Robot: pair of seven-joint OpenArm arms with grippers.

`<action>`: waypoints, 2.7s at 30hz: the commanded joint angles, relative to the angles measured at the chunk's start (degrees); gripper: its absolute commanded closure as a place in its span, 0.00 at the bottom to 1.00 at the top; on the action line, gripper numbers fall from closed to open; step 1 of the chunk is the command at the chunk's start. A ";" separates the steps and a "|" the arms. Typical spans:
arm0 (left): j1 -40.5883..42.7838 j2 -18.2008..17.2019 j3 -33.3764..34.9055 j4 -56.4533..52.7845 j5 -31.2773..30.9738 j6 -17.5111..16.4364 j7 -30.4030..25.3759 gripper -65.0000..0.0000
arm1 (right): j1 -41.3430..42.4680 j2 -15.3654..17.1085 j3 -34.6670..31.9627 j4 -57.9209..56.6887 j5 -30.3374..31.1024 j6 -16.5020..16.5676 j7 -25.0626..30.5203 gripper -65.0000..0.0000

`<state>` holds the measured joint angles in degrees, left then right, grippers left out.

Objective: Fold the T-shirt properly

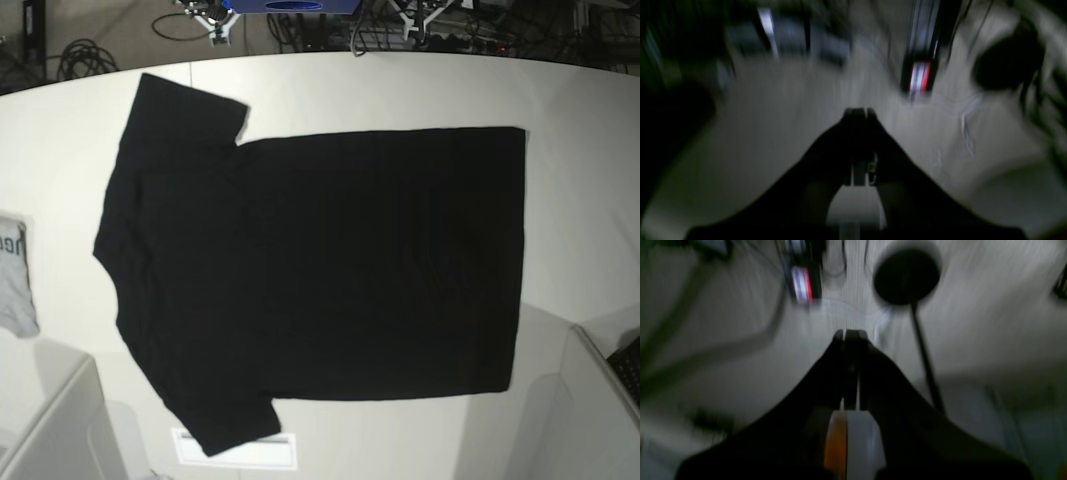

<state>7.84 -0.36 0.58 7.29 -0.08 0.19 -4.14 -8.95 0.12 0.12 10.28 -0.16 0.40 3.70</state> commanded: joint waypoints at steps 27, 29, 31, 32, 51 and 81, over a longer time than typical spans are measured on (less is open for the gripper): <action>2.05 -0.30 0.08 5.15 0.38 0.12 7.00 1.00 | -0.76 0.36 0.10 -1.45 -0.06 -0.54 -2.08 1.00; 2.05 -1.00 0.08 5.15 0.03 0.12 7.00 1.00 | -0.76 0.36 0.36 -1.45 0.12 -0.54 -2.08 1.00; 1.97 -1.18 0.08 5.24 -0.14 0.12 7.00 1.00 | -0.85 0.36 0.19 -1.45 0.12 -0.54 -2.08 1.00; 1.97 -1.27 0.08 5.41 -0.14 0.12 7.00 1.00 | -0.94 0.36 0.36 -1.45 0.12 -0.54 -2.08 1.00; 30.01 -7.86 -0.62 41.02 -0.32 0.12 7.35 1.00 | -30.13 -0.25 13.37 55.25 0.30 -0.45 -25.11 1.00; 67.16 -17.88 -4.32 101.15 -20.10 0.12 7.00 1.00 | -31.71 -7.46 34.12 104.66 18.23 -0.18 -31.97 1.00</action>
<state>73.71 -18.22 -3.62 107.85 -20.38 0.03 3.60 -40.12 -7.68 34.13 113.99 18.22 0.43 -29.54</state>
